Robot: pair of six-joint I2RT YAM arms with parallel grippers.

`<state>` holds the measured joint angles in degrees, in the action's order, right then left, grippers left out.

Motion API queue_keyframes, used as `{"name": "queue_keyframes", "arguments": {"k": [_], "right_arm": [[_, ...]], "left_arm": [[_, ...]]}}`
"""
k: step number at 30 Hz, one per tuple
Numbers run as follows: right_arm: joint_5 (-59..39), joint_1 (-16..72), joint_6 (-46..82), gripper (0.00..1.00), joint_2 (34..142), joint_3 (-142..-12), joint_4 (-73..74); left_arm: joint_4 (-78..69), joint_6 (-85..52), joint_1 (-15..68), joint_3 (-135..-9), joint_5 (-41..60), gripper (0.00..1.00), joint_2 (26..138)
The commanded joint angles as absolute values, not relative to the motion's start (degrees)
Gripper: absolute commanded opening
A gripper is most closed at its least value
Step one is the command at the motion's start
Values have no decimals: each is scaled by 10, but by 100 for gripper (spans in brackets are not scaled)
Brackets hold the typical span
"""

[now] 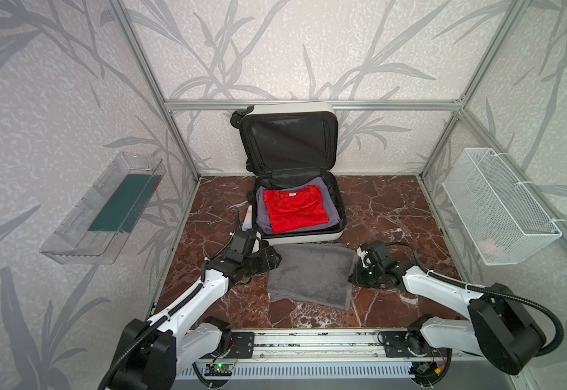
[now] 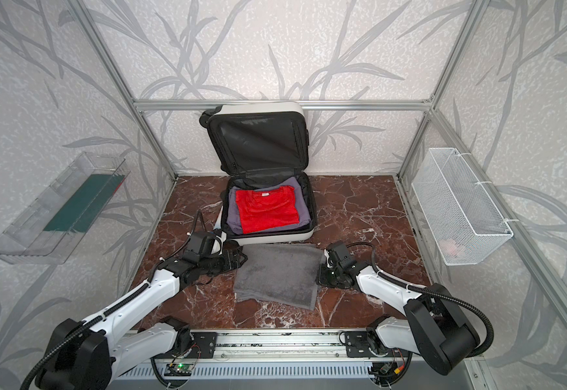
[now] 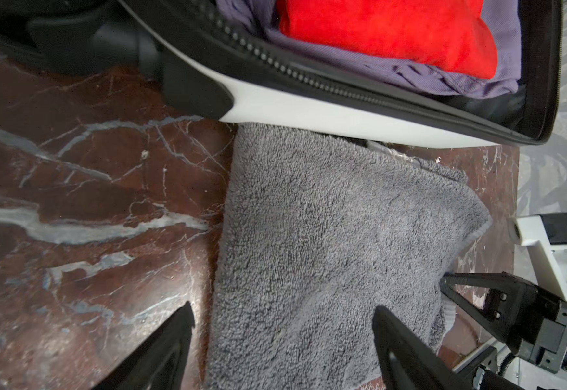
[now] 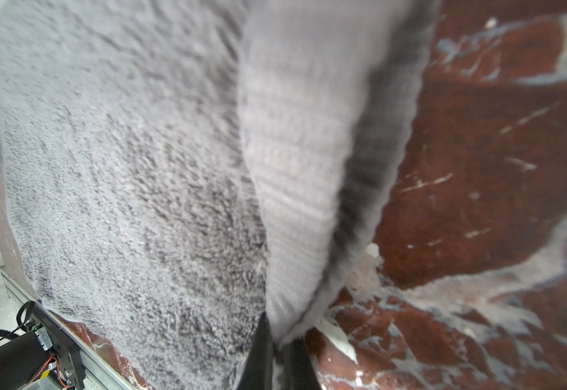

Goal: Pack the luggage
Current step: 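Grasp the grey towel's opposite edges with both grippers, then lift the grey towel with both grippers and carry it over the suitcase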

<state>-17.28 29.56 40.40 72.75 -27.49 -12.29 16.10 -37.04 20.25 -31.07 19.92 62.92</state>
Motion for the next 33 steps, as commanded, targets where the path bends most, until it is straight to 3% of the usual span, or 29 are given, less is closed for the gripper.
{"name": "queue_keyframes", "arguments": {"k": [1,8,15,20,25,33], "right_arm": [[-167,291,396,0,738,-276,-156],[-169,289,395,0,735,-274,-155],[-171,288,392,0,730,-273,-159],[-172,287,389,0,723,-273,-164],[-169,286,388,0,699,-273,-179],[-157,284,398,0,585,-289,-244]], "left_arm": [[115,-373,207,-292,196,80,654],[73,-378,212,-283,206,72,717],[20,-382,223,-275,214,55,749],[-17,-387,228,-266,230,33,773],[-36,-399,234,-256,246,0,766],[63,-414,273,-291,231,0,624]]}}
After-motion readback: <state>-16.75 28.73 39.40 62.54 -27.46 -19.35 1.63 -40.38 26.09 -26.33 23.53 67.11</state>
